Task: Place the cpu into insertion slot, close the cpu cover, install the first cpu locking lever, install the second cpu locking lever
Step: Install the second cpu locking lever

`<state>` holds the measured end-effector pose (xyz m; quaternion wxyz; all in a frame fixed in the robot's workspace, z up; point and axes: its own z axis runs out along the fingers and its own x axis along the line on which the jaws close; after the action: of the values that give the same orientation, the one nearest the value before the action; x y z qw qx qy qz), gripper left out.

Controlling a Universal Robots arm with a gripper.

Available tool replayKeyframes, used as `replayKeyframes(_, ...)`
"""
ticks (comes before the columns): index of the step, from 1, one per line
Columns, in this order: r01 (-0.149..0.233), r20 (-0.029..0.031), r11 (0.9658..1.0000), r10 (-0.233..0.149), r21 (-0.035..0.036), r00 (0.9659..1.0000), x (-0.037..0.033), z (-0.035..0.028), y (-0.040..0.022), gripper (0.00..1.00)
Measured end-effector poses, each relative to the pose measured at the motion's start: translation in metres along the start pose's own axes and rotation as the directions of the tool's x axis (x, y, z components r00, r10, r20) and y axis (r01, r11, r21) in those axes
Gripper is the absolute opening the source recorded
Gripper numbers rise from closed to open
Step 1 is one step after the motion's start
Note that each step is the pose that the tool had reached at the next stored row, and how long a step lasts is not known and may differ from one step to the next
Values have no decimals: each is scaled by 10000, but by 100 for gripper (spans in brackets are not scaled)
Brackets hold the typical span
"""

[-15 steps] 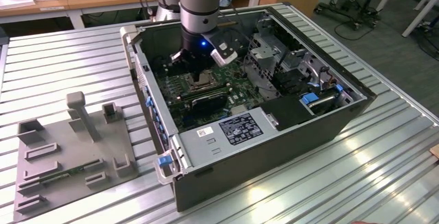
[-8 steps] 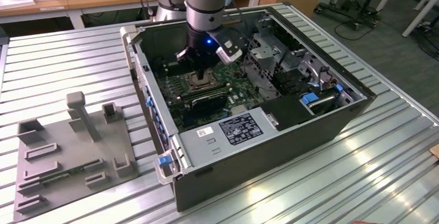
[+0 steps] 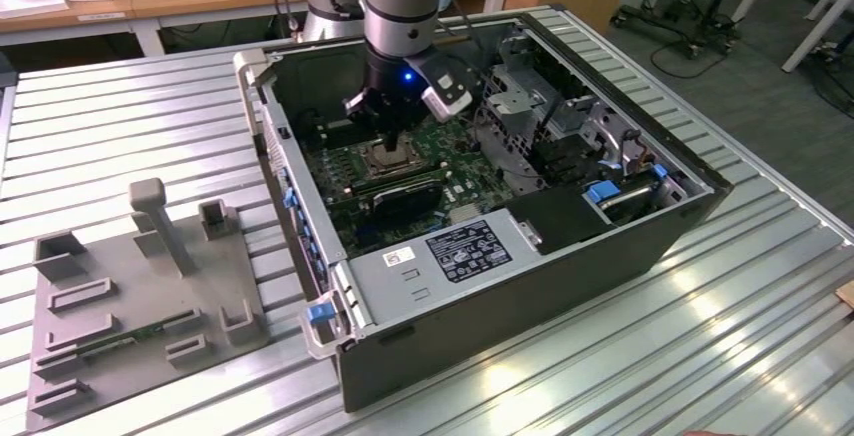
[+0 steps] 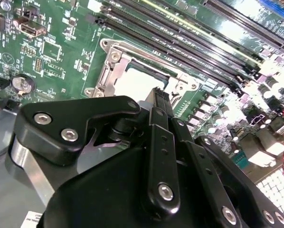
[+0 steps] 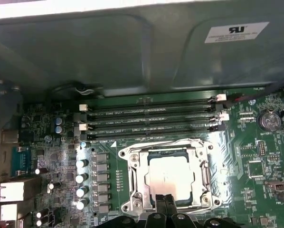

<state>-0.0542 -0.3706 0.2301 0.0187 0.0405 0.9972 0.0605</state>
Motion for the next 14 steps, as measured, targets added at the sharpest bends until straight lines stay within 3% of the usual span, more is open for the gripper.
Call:
replayKeyframes(3, 83, -10, 10000, -83, -3, 10000, -8, 4, 20, 11)
replayKeyframes(8, 115, -16, 9999, -115, -4, 9999, -88, 15, 54, 11)
replayKeyframes(14, 130, -20, 9999, -130, -4, 9999, -91, 8, 85, 11)
